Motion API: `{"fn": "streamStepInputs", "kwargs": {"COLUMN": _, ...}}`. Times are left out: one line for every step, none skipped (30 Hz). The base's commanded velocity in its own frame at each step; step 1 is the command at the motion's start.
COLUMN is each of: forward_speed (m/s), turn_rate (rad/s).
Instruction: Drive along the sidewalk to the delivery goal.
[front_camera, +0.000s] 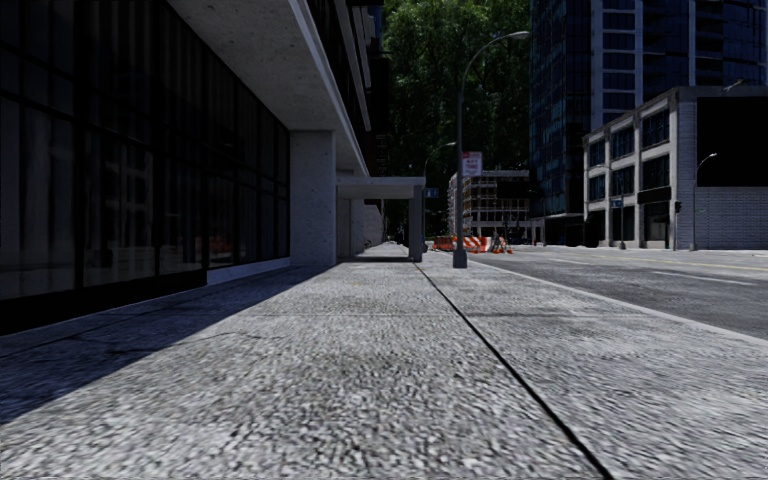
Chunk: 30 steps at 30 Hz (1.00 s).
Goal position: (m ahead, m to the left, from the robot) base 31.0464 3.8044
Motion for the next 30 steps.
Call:
{"fn": "streamStepInputs", "kwargs": {"forward_speed": 2.00, "turn_rate": 0.00}}
{"fn": "streamStepInputs", "kwargs": {"forward_speed": 2.00, "turn_rate": 0.00}}
{"fn": "streamStepInputs", "kwargs": {"forward_speed": 2.00, "turn_rate": 0.00}}
{"fn": "streamStepInputs", "kwargs": {"forward_speed": 2.00, "turn_rate": 0.00}}
{"fn": "streamStepInputs", "kwargs": {"forward_speed": 2.00, "turn_rate": 0.00}}
{"fn": "streamStepInputs", "kwargs": {"forward_speed": 2.00, "turn_rate": 0.00}}
{"fn": "streamStepInputs", "kwargs": {"forward_speed": 2.00, "turn_rate": 0.00}}
{"fn": "streamStepInputs", "kwargs": {"forward_speed": 2.00, "turn_rate": 0.00}}
{"fn": "streamStepInputs", "kwargs": {"forward_speed": 2.00, "turn_rate": 0.00}}
{"fn": "streamStepInputs", "kwargs": {"forward_speed": 2.00, "turn_rate": 0.00}}
{"fn": "streamStepInputs", "kwargs": {"forward_speed": 2.00, "turn_rate": 0.00}}
{"fn": "streamStepInputs", "kwargs": {"forward_speed": 2.00, "turn_rate": 0.00}}
{"fn": "streamStepInputs", "kwargs": {"forward_speed": 2.00, "turn_rate": 0.00}}
{"fn": "streamStepInputs", "kwargs": {"forward_speed": 2.00, "turn_rate": 0.00}}
{"fn": "streamStepInputs", "kwargs": {"forward_speed": 2.00, "turn_rate": 0.00}}
{"fn": "streamStepInputs", "kwargs": {"forward_speed": 2.00, "turn_rate": 0.00}}
{"fn": "streamStepInputs", "kwargs": {"forward_speed": 2.00, "turn_rate": 0.00}}
{"fn": "streamStepInputs", "kwargs": {"forward_speed": 2.00, "turn_rate": 0.00}}
{"fn": "streamStepInputs", "kwargs": {"forward_speed": 2.00, "turn_rate": 0.00}}
{"fn": "streamStepInputs", "kwargs": {"forward_speed": 2.00, "turn_rate": 0.00}}
{"fn": "streamStepInputs", "kwargs": {"forward_speed": 2.00, "turn_rate": 0.00}}
{"fn": "streamStepInputs", "kwargs": {"forward_speed": 2.00, "turn_rate": 0.00}}
{"fn": "streamStepInputs", "kwargs": {"forward_speed": 2.00, "turn_rate": 0.00}}
{"fn": "streamStepInputs", "kwargs": {"forward_speed": 2.00, "turn_rate": 0.00}}
{"fn": "streamStepInputs", "kwargs": {"forward_speed": 2.00, "turn_rate": 0.00}}
{"fn": "streamStepInputs", "kwargs": {"forward_speed": 2.00, "turn_rate": 0.00}}
{"fn": "streamStepInputs", "kwargs": {"forward_speed": 2.00, "turn_rate": 0.00}}
{"fn": "streamStepInputs", "kwargs": {"forward_speed": 2.00, "turn_rate": 0.00}}
{"fn": "streamStepInputs", "kwargs": {"forward_speed": 2.00, "turn_rate": 0.00}}
{"fn": "streamStepInputs", "kwargs": {"forward_speed": 2.00, "turn_rate": 0.00}}
